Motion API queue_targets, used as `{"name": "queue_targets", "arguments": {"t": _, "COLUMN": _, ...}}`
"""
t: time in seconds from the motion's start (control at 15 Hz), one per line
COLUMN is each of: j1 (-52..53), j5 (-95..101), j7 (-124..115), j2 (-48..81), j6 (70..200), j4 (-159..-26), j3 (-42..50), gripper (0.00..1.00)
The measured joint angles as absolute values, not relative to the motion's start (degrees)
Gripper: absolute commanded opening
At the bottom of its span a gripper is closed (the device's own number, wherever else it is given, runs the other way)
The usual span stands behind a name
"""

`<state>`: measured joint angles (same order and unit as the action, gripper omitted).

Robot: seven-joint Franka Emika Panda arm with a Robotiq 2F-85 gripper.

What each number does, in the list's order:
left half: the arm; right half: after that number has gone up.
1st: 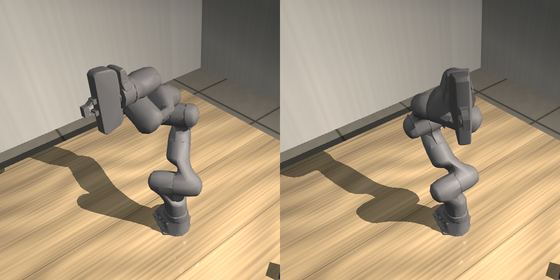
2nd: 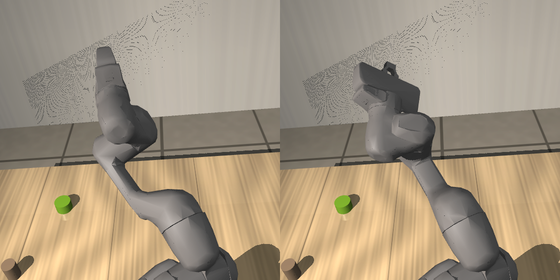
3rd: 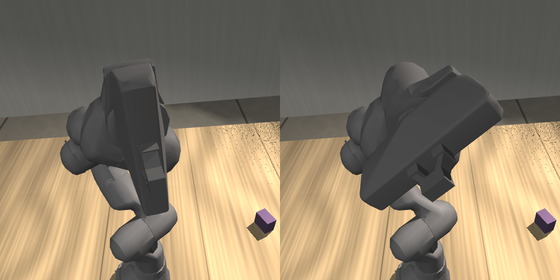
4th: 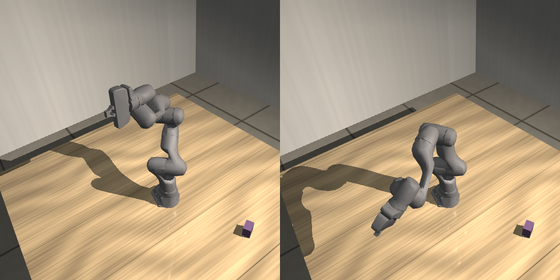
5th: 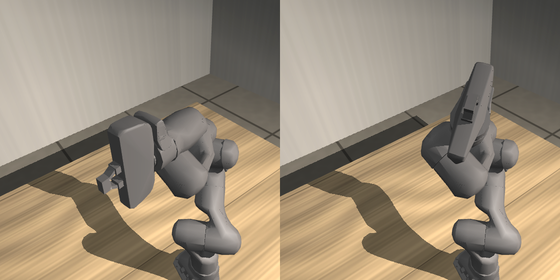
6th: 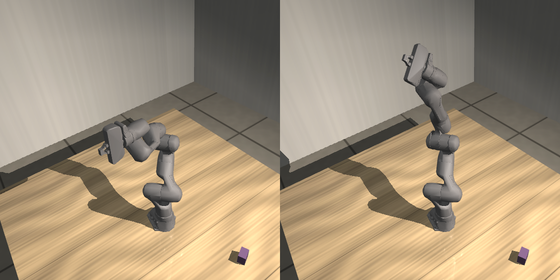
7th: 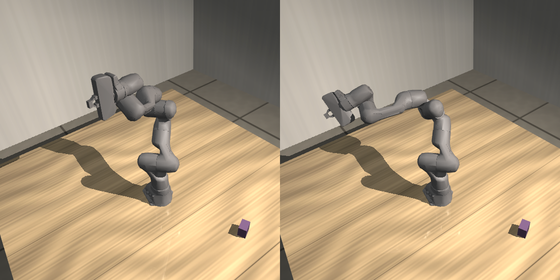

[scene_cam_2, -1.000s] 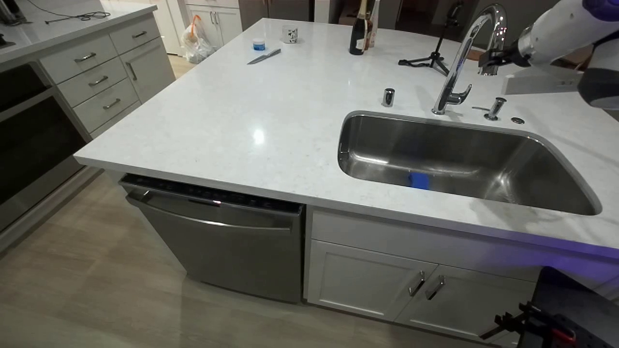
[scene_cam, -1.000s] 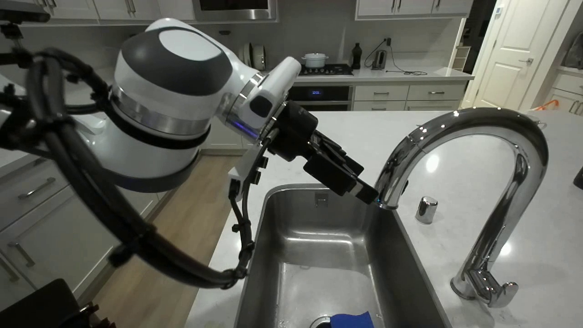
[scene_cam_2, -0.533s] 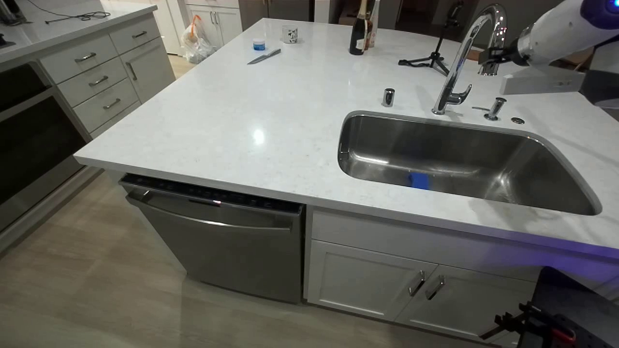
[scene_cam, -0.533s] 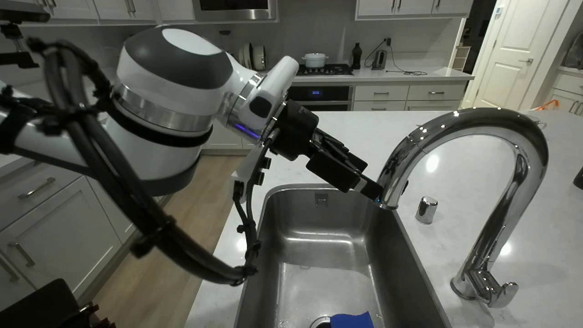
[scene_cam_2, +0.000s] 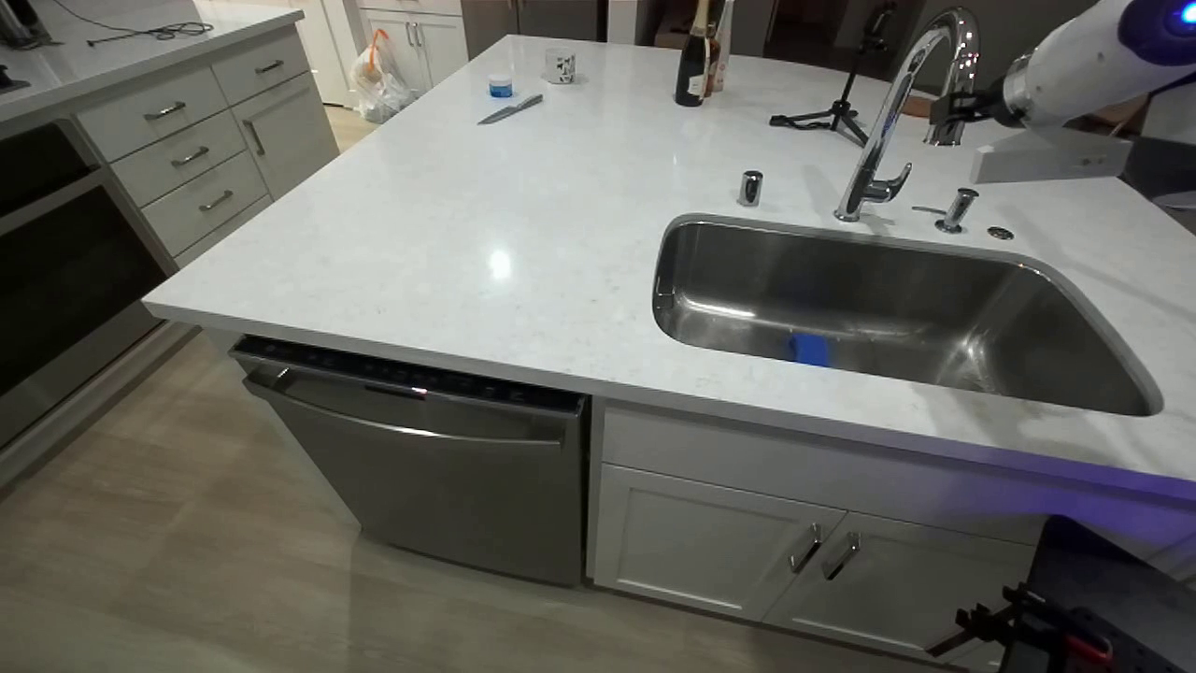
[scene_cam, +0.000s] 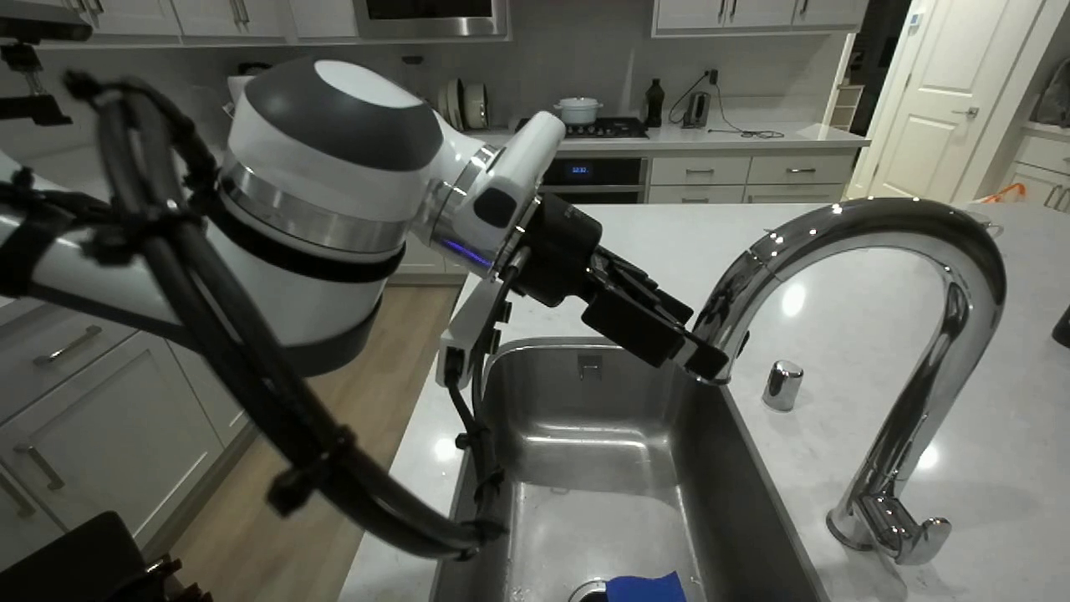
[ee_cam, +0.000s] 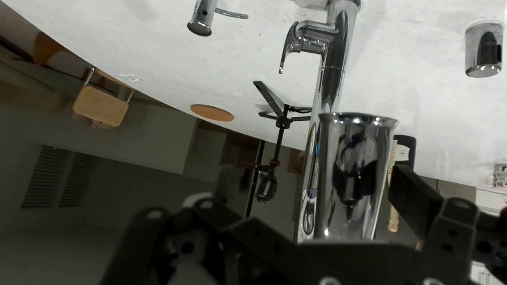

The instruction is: Pull out the faucet head

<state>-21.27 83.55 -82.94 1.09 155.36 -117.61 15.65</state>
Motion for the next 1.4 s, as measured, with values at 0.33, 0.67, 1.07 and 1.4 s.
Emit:
{"name": "queue_targets", "arguments": {"t": 0.33, "j1": -21.3, "j5": 86.3, "j7": -87.4, "j2": 3.4, "j6": 156.5, "j4": -115.4, "j3": 16.2, "gripper": 1.0}}
{"name": "queue_targets", "arguments": {"t": 0.67, "j1": -21.1, "j5": 87.8, "j7": -90.1, "j2": 5.4, "j6": 156.5, "j4": -113.8, "j3": 16.0, "gripper": 0.49}}
{"name": "queue_targets", "arguments": {"t": 1.07, "j1": -20.6, "j5": 88.4, "j7": -91.5, "j2": 6.6, "j6": 156.4, "j4": -112.7, "j3": 15.6, "gripper": 0.2}}
{"name": "queue_targets", "arguments": {"t": 1.4, "j1": -20.6, "j5": 88.8, "j7": -91.9, "j2": 6.6, "j6": 156.4, "j4": -112.7, "j3": 15.6, "gripper": 0.2}}
